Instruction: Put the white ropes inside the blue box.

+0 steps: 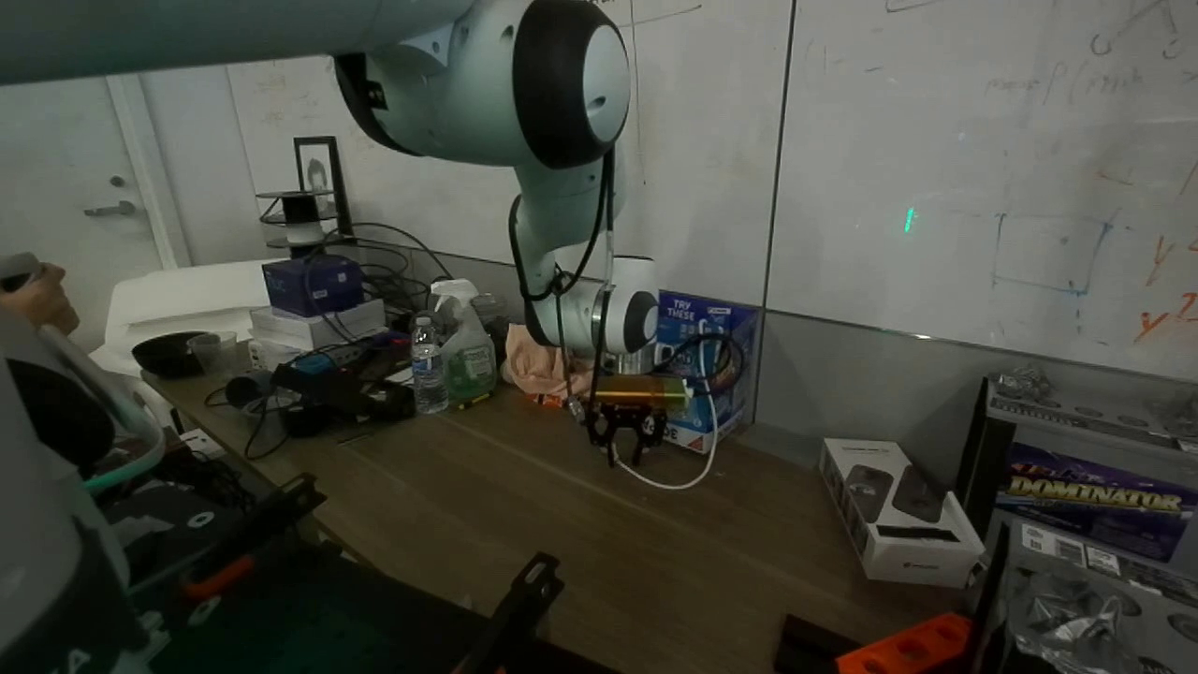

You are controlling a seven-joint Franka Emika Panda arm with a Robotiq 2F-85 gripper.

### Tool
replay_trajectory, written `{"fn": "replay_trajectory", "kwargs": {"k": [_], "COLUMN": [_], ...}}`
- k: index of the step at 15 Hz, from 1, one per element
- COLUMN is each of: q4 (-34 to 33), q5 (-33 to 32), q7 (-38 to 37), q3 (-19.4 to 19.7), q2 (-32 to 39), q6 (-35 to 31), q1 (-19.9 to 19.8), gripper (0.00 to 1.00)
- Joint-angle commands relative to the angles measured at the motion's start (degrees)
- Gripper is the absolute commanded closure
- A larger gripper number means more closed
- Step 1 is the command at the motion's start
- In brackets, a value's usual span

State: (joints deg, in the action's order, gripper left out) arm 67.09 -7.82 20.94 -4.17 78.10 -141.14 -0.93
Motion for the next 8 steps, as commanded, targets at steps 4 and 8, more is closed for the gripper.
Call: {"fn": "replay_trajectory", "kwargs": {"k": [4,8], "q4": [0.7,4.8], "q5": [0.4,0.0], "q7": [-1.8,-6.0], "q3": [-0.1,1.4], "q2": [-1.5,-6.4], "q6": [1.1,4.4], "q1": [0.4,1.6], "gripper": [0.96,0.92]}}
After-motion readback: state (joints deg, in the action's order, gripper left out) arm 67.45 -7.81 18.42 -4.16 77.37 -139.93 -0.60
